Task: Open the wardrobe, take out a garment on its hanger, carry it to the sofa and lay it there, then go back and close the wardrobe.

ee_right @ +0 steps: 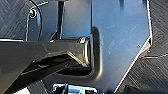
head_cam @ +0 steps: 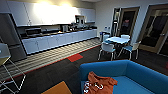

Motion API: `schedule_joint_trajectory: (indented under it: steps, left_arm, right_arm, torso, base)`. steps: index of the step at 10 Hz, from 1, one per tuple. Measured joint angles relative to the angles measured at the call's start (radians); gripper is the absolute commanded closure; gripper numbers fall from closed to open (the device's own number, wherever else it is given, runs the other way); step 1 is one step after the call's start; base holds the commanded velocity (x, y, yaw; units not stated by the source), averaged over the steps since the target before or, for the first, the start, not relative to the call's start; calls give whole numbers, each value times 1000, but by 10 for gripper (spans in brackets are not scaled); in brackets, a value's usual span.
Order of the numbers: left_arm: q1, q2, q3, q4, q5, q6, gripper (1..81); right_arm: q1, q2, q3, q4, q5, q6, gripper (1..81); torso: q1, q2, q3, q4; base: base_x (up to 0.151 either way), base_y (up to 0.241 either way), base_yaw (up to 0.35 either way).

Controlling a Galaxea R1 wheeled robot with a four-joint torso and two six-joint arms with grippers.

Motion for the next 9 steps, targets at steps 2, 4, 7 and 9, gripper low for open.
schedule_joint_trajectory:
  steps: [2, 4, 7, 9]
  left_arm:
    - [16, 10, -31, 0, 1, 0, 10]
    - [28, 14, -45, 0, 1, 0, 10]
    - [47, 5, -47, 0, 0, 0, 10]
    - [49, 6, -47, 0, 0, 0, 10]
  right_arm:
    - [4, 0, 0, -1, -1, 0, 10]
    - [7, -14, 16, -3, 7, -1, 10]
    - [5, -63, 103, -43, 11, -3, 10]
    - [-8, -89, 125, -50, 13, -3, 10]
  torso:
    - [0, 0, 0, 0]
    - [0, 0, 0, 0]
    - [0, 0, 0, 0]
    - [0, 0, 0, 0]
  base:
    - [0, 0, 261]
    - [0, 0, 261]
    - [0, 0, 261]
    - [0, 0, 261]
